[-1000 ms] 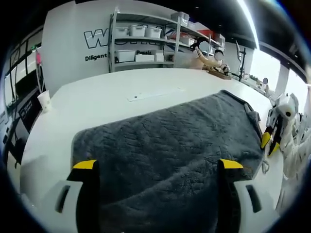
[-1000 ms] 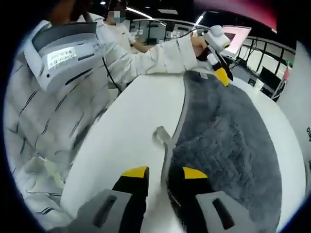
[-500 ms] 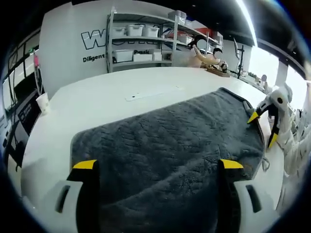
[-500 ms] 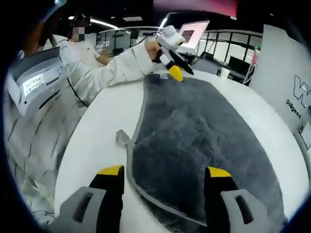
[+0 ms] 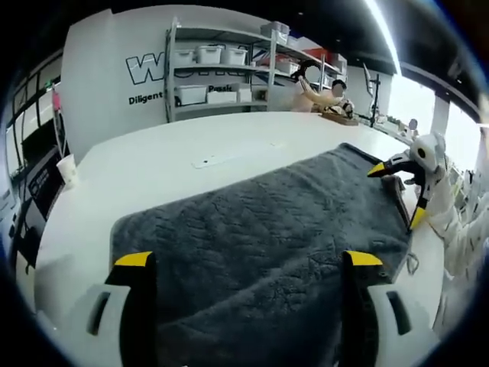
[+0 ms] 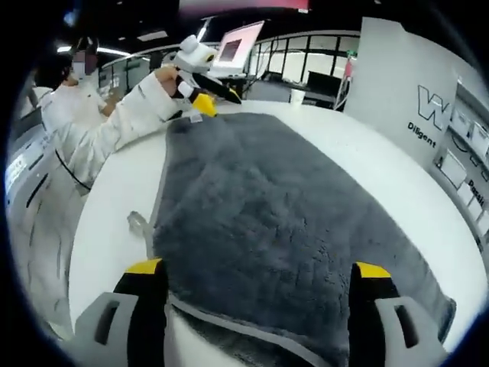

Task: Open the folded towel by lifting each exposed corner and separating the folded layers until the towel lies flat within the target outline without major curled edges

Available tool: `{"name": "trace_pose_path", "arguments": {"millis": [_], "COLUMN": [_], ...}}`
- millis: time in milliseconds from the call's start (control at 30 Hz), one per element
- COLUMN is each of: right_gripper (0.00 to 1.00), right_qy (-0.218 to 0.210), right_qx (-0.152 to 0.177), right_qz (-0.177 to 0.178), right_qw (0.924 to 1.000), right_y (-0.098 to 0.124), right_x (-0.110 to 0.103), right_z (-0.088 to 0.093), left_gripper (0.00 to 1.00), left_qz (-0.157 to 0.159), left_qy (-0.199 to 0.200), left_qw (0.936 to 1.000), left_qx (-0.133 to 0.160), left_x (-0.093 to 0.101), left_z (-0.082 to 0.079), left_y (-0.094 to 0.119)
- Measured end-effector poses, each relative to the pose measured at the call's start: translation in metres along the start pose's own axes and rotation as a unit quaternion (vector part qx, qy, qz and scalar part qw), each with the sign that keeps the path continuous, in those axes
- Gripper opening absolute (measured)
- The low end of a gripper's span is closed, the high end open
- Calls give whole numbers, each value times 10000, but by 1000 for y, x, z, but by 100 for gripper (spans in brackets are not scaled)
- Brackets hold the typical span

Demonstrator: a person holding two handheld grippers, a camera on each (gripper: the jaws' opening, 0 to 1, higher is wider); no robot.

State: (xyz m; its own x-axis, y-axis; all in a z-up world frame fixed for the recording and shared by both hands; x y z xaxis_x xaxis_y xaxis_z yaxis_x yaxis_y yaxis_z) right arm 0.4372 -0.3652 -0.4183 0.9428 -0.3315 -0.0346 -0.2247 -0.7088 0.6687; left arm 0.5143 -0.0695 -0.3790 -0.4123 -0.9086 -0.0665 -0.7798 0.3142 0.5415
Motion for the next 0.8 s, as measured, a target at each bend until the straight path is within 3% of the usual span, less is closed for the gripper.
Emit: {"name": "trace_pose_path", "arguments": {"millis": [367,567,800], "right_gripper": [99,99,99], "right_qy": [-20,-4,-120], "right_qx": [134,246,432], "right_qz": [99,201,250], "right_qw": [9999,9995,9987], "right_y": [-6,0,3], "right_x": [0,1,4], "right_z": [-8,-11,-15], "left_gripper": [98,98,90], "left_qz": [38,144,148], "left_qy": [-79,-229,-443], "left_qw": [9997,9984,9970], "left_qx": [218,493,624], "left_x": [33,67,85], "left_z": [0,4,19], "left_y": [14,41,69]}}
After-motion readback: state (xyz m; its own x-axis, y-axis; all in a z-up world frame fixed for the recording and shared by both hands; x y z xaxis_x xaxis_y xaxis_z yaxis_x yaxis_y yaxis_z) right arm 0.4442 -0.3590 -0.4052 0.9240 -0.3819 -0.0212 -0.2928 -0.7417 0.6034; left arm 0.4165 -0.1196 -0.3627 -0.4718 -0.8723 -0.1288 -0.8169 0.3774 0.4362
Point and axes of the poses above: the point that each gripper's makers call its tool centre point, and the gripper's own axes: y roughly backward along the fingers, x roughly to its right, z roughly out of its underside, the point moved 1 cm from there along y, roughly backward along the fingers, and after that the axes turned 12 degrees about -z, right-handed, at the moved point
